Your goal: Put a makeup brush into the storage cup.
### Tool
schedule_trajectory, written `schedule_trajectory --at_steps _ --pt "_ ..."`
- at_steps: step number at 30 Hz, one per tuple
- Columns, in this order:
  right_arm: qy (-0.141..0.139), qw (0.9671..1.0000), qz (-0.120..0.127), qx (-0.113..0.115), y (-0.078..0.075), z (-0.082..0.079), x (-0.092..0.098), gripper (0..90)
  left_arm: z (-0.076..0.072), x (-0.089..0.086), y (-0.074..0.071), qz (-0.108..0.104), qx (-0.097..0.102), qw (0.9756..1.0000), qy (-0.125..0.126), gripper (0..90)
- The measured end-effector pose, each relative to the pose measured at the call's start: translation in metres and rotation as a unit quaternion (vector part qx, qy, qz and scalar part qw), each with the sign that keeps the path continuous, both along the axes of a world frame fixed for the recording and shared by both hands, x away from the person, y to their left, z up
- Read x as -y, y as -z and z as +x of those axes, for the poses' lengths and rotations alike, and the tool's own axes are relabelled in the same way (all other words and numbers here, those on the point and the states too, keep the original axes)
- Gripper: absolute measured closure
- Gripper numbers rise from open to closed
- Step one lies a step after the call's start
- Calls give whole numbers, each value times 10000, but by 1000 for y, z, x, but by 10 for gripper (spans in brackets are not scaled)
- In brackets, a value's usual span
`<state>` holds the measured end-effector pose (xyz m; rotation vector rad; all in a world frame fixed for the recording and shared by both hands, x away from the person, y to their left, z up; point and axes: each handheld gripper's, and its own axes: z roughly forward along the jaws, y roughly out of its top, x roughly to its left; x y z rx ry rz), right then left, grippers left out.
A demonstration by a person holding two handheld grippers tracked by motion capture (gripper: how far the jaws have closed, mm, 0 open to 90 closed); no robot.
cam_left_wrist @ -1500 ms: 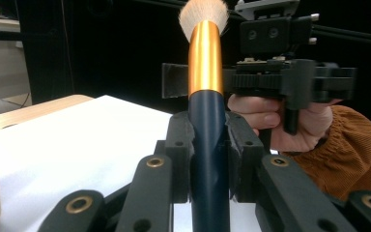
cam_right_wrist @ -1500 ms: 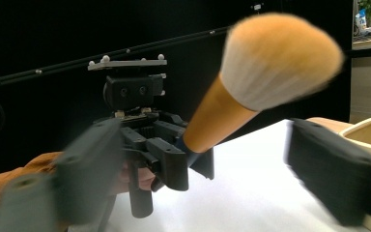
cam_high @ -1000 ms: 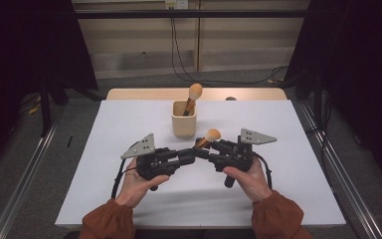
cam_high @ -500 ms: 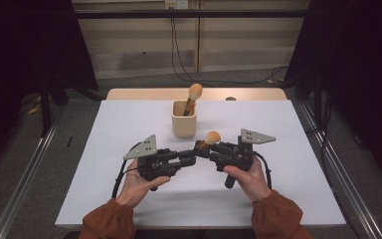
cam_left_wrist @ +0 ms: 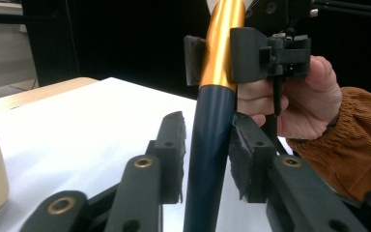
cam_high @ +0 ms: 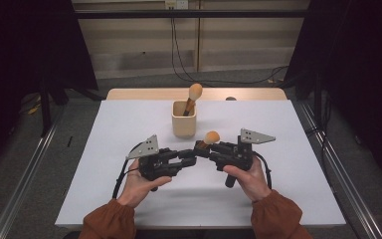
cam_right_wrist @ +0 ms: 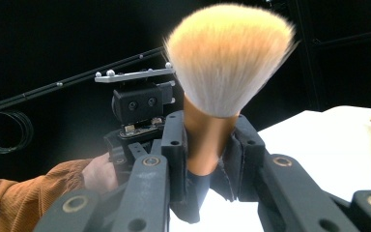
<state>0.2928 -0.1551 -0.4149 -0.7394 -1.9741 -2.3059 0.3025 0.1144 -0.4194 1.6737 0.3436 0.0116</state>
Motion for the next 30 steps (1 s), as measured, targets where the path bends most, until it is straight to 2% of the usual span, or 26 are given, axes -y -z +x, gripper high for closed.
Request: schedule_trajectory --at_steps 8,10,12,14,17,22,24,27,30 --pt "63 10000 -11 20 -2 0 5 729 0 -2 0 89 -9 9998 -157 549" --pt "64 10000 -18 18 -2 0 5 729 -1 -3 0 96 -54 9997 -222 501" --pt "70 10000 -41 18 -1 0 6 729 -1 -4 1 159 -139 9994 -261 402" --pt "118 9999 -76 36 -1 0 6 729 -4 -5 1 279 -57 9990 -350 334" --pt "150 9999 -72 17 -1 0 8 729 -6 -7 2 341 -91 9985 -409 268" --pt "194 9996 -188 12 -1 0 12 729 -8 -14 4 506 -96 9968 -606 149" --pt "229 9995 -233 -2 -1 1 13 729 -8 -17 5 610 -165 9958 -664 117" --pt "262 9991 -319 0 -2 1 16 729 -8 -24 6 639 -286 9944 -786 92" --pt "315 9984 -465 -2 -2 0 18 729 -9 -30 7 756 -244 9924 -945 72"
